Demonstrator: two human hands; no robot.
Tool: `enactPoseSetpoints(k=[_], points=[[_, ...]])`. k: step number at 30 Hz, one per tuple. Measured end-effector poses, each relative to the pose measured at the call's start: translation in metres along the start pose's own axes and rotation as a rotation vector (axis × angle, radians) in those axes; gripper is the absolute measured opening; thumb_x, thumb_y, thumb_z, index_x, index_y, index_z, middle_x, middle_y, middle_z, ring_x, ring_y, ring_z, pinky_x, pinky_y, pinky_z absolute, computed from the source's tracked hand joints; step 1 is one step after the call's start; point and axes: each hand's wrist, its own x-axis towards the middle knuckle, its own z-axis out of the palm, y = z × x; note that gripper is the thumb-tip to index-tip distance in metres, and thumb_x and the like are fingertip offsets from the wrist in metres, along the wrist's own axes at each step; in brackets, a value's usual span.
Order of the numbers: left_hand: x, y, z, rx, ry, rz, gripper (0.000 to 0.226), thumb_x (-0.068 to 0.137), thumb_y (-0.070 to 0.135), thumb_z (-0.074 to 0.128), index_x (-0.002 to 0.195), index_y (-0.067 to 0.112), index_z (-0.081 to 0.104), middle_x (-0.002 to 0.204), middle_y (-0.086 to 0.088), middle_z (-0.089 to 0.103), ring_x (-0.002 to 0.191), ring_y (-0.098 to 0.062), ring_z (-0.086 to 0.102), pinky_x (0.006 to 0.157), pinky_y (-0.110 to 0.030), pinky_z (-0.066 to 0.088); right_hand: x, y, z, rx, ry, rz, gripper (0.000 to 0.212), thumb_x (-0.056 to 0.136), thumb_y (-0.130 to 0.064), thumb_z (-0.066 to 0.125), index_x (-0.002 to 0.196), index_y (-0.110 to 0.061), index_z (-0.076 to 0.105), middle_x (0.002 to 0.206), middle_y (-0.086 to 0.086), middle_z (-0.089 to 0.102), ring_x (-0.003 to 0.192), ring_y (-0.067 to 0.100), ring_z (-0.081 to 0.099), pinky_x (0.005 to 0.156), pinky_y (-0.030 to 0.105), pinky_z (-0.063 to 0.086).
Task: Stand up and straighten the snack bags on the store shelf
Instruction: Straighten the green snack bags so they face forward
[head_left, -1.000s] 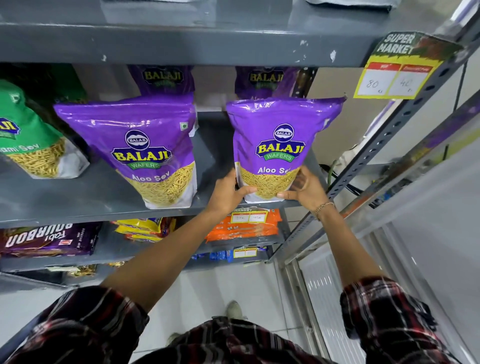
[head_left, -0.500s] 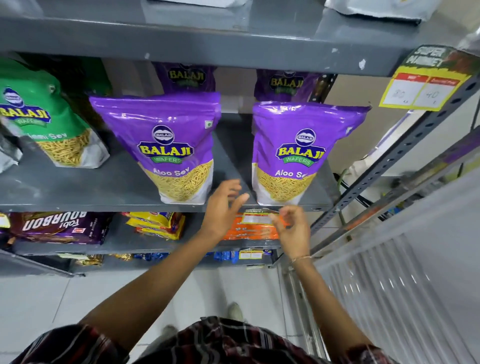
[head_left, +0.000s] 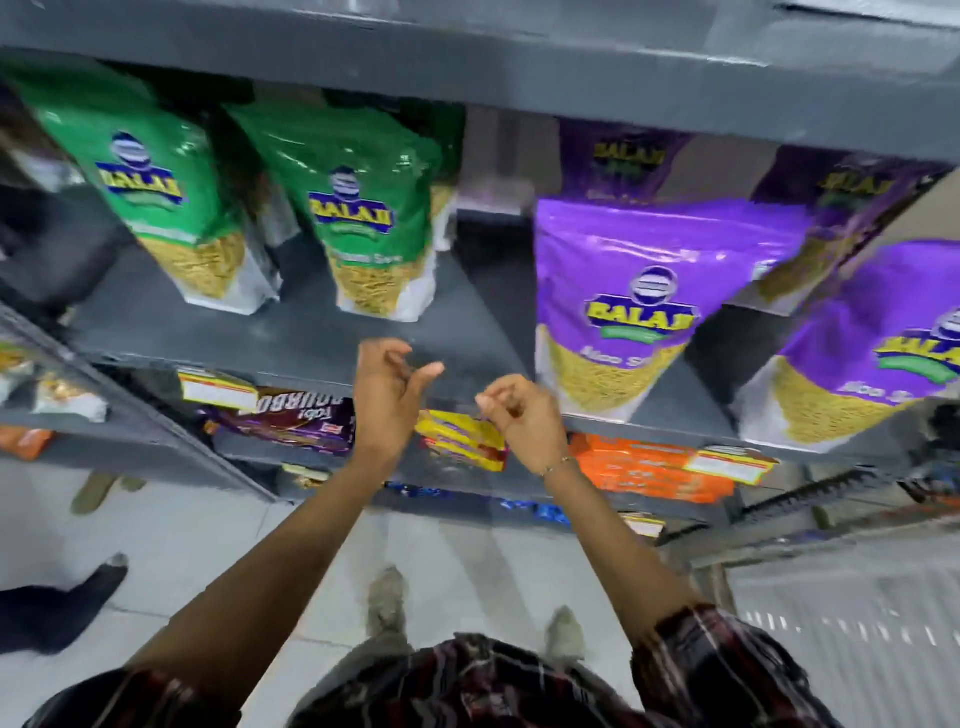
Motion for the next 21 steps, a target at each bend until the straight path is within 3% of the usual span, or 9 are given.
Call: enactPoseSetpoints(k=[2,4,6,8,11,12,14,18,21], points=[[0.036,-0.016,-0.032,-0.022,0.032,-0.040,0.059,0.069,0.022,0.082,0.106,0.012,0.038,0.091,-0.001,0.043,0.078,0.002,0.049,0.072,-0.019,0.046,0.024,-0.015,0.025,0.013,0.053,-0.020,0.010,0.082,-0.010,0.066,0.088,-0.004,0.062,0.076,0.008,0.063,0.059,-0.006,0.054,0.063,0.010,0.043],[0.074,-0.032,-0.054,0.120,-0.012,-0.051,0.086,0.063,0.027,0.085,0.126,0.002,0.032,0.118,-0.014,0.039,0.111,-0.018,0.045,0.093,-0.021,0.037,0.054,-0.029,0.047,-0.005,0.107,-0.042,0.024,0.080,-0.011,0.069,0.101,-0.005,0.060,0.093,0.010,0.065,0.074,-0.001,0.057,0.075,0.019,0.047],[0.107,-0.041,-0.067,0.189,-0.141,-0.069,0.113,0.062,0.022,0.087,0.143,-0.004,0.012,0.148,-0.021,0.020,0.140,-0.029,0.025,0.112,-0.025,0.020,0.084,-0.043,0.061,-0.001,0.072,0.002,0.059,0.076,-0.012,0.073,0.127,-0.008,0.044,0.128,0.012,0.052,0.105,0.013,0.053,0.093,0.031,0.045],[0.136,-0.042,-0.072,0.125,-0.311,-0.043,0.127,0.060,0.022,0.088,0.146,0.001,-0.004,0.157,-0.017,0.007,0.146,-0.027,0.012,0.118,-0.035,0.015,0.109,-0.053,0.069,-0.030,-0.018,0.033,0.092,0.072,-0.011,0.076,0.142,-0.008,0.017,0.149,0.010,0.028,0.132,0.018,0.032,0.110,0.034,0.032],[0.173,-0.051,-0.079,0.055,-0.502,-0.057,0.148,0.048,0.036,0.092,0.145,0.012,-0.017,0.160,-0.008,0.004,0.147,-0.020,0.011,0.118,-0.044,0.019,0.132,-0.063,0.074,-0.055,-0.106,0.026,0.091,0.069,0.002,0.075,0.139,-0.001,0.017,0.143,0.010,0.034,0.126,0.014,0.034,0.096,0.004,0.036],[0.185,-0.062,-0.079,0.072,-0.537,-0.081,0.150,0.045,0.041,0.092,0.145,0.016,-0.016,0.160,-0.006,0.008,0.146,-0.020,0.014,0.118,-0.047,0.021,0.135,-0.066,0.076,-0.052,-0.113,0.050,0.082,0.070,0.006,0.073,0.135,0.002,0.023,0.139,0.015,0.040,0.121,0.015,0.038,0.085,-0.002,0.038],[0.191,-0.058,-0.081,0.105,-0.620,-0.104,0.138,0.044,0.044,0.091,0.144,0.018,-0.002,0.153,-0.001,0.025,0.141,-0.018,0.026,0.116,-0.048,0.027,0.139,-0.070,0.080,-0.012,-0.082,0.106,0.067,0.073,0.008,0.069,0.128,0.003,0.031,0.134,0.021,0.047,0.120,0.025,0.048,0.079,0.007,0.046],[0.177,-0.046,-0.078,0.230,-0.600,-0.085,0.091,0.067,0.018,0.083,0.134,0.006,0.023,0.137,-0.008,0.046,0.123,-0.020,0.044,0.096,-0.024,0.031,0.133,-0.070,0.087,-0.053,0.008,0.115,0.064,0.076,0.000,0.069,0.131,-0.006,0.035,0.131,0.014,0.054,0.114,0.022,0.055,0.089,0.021,0.046],[0.167,-0.048,-0.083,0.259,-0.573,-0.010,0.090,0.067,0.022,0.083,0.134,0.006,0.025,0.141,-0.012,0.047,0.129,-0.030,0.045,0.093,-0.029,0.035,0.119,-0.067,0.090,-0.074,0.008,0.124,0.063,0.078,-0.002,0.068,0.131,-0.009,0.035,0.130,0.014,0.056,0.116,0.026,0.056,0.100,0.040,0.047]])
